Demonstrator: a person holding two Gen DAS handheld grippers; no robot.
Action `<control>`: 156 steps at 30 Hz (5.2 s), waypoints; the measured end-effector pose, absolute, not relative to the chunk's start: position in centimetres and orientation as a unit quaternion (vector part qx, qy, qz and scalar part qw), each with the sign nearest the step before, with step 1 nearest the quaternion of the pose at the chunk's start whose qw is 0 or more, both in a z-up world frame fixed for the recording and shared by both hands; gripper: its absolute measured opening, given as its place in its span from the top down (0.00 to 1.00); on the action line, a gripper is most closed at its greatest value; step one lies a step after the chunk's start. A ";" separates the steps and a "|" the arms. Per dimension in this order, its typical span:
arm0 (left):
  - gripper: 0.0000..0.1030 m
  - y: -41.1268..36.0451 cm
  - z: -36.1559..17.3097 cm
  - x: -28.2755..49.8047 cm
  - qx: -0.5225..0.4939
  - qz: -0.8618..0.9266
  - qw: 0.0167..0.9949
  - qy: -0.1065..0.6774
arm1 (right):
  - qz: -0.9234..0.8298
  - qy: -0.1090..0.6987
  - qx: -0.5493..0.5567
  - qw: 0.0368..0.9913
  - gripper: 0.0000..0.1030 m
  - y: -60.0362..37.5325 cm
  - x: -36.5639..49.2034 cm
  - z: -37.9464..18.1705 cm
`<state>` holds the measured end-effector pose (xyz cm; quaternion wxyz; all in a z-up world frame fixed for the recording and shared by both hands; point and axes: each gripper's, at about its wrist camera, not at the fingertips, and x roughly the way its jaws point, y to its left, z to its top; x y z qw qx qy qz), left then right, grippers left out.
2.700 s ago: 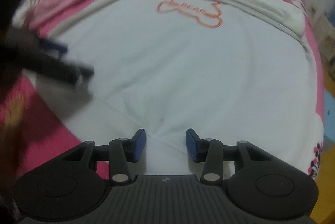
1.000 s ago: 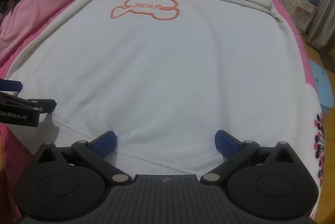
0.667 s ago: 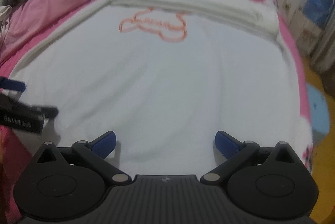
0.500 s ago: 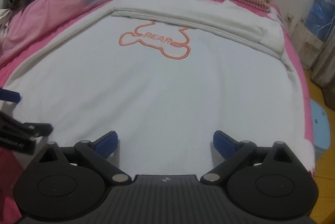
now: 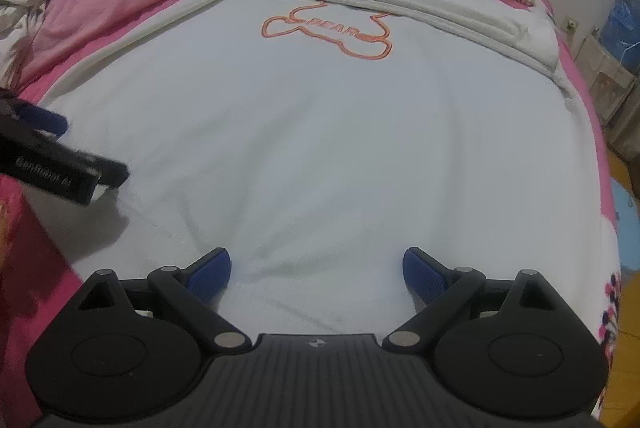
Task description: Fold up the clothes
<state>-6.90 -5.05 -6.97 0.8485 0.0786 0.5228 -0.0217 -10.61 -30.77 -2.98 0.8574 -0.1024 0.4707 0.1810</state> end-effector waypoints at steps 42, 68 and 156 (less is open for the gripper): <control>0.00 -2.5 -6.0 -7.4 0.055 -0.080 0.842 0.531 | 0.239 0.436 -0.144 0.856 0.45 -28.3 -13.3 -1.2; 0.28 8.2 -5.0 -6.6 -0.058 0.047 0.857 0.510 | 0.274 0.428 -0.131 0.851 0.44 -27.5 -13.9 -0.5; 0.78 12.2 -4.3 -4.6 -0.378 -0.085 0.754 0.531 | 0.461 0.359 -0.129 0.801 0.96 -12.8 -10.8 -0.3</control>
